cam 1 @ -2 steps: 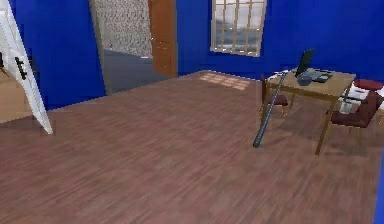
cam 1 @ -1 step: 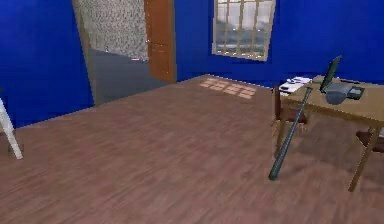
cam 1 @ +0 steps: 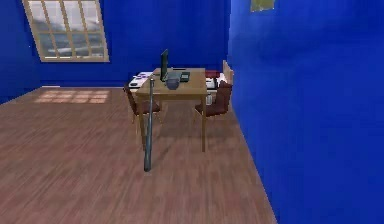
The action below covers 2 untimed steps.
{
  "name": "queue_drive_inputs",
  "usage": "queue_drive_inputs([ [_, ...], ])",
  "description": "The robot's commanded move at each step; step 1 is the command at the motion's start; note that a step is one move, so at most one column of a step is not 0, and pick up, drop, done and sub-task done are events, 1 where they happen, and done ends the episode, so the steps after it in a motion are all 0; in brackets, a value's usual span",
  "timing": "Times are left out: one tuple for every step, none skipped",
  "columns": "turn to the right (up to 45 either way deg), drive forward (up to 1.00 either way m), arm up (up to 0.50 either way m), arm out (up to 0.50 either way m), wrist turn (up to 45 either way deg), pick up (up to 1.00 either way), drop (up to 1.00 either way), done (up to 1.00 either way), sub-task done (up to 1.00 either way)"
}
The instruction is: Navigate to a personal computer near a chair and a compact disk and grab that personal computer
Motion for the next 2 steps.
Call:
queue_drive_inputs([
  [0.0, 1.00, 0.00, 0.00, 0.0, 0.00, 0.00, 0.00, 0.00],
  [9.0, 0.00, 0.00, 0.00, 0.0, 0.00, 0.00, 0.00, 0.00],
])
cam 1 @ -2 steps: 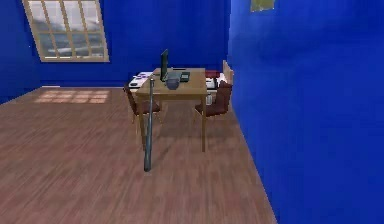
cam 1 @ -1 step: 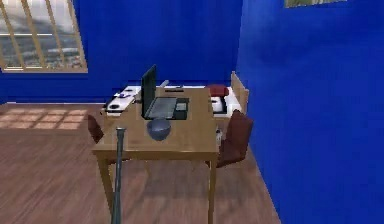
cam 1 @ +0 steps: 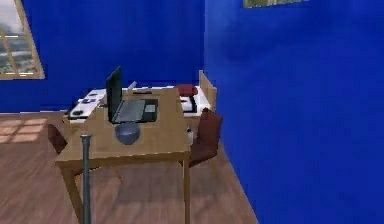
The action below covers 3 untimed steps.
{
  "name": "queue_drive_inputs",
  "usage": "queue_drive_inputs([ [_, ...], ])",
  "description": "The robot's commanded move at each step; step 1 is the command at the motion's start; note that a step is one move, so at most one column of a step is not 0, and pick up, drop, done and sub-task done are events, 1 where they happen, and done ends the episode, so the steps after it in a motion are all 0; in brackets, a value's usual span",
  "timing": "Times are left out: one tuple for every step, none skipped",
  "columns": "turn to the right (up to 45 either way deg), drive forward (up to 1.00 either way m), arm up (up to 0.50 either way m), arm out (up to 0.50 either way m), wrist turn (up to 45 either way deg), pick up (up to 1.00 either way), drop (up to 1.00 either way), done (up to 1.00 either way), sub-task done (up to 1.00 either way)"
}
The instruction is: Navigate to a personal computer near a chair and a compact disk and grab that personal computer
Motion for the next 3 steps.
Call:
queue_drive_inputs([
  [0.0, 0.15, 0.00, 0.00, 0.0, 0.00, 0.00, 0.00, 0.00],
  [-45.0, 0.00, 0.00, 0.00, 0.0, 0.00, 0.00, 0.00, 0.00],
  [-45.0, 0.00, 0.00, 0.00, 0.0, 0.00, 0.00, 0.00, 0.00],
])
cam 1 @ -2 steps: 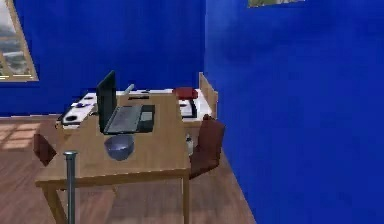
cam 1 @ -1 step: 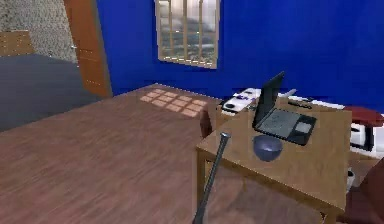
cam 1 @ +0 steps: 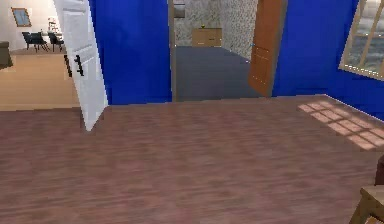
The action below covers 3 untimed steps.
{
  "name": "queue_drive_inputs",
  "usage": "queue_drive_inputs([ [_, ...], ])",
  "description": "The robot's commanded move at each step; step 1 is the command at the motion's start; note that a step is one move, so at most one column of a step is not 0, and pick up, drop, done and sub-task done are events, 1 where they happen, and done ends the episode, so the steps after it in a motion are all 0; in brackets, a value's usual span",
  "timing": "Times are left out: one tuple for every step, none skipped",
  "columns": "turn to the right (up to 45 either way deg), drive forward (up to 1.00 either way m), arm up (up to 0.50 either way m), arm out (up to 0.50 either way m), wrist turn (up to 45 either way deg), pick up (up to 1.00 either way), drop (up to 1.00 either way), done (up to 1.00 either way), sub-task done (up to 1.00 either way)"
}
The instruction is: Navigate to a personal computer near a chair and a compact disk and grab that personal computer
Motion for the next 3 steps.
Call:
queue_drive_inputs([
  [-15.0, 0.00, 0.00, 0.00, 0.0, 0.00, 0.00, 0.00, 0.00],
  [0.0, 0.80, 0.00, 0.00, 0.0, 0.00, 0.00, 0.00, 0.00],
  [45.0, 0.00, 0.00, 0.00, 0.0, 0.00, 0.00, 0.00, 0.00],
])
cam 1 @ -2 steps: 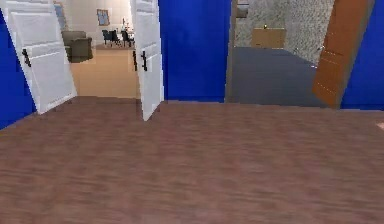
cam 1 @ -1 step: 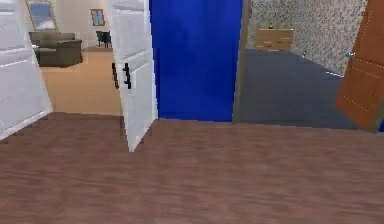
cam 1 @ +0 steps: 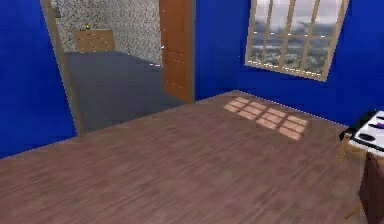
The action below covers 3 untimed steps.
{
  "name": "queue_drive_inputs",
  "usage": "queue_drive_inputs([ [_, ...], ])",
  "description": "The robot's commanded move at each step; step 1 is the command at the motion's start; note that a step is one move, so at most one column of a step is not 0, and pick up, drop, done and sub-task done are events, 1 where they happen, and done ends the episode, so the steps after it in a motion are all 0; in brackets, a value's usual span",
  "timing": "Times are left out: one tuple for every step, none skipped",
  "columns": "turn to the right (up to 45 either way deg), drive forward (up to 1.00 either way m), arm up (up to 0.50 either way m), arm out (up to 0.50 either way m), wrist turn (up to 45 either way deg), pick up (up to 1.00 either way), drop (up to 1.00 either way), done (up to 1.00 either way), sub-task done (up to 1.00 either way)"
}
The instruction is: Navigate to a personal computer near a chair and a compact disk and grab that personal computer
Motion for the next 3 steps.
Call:
queue_drive_inputs([
  [0.0, 0.45, 0.00, 0.00, 0.0, 0.00, 0.00, 0.00, 0.00],
  [45.0, 0.00, 0.00, 0.00, 0.0, 0.00, 0.00, 0.00, 0.00],
  [3.0, 0.00, 0.00, 0.00, 0.0, 0.00, 0.00, 0.00, 0.00],
])
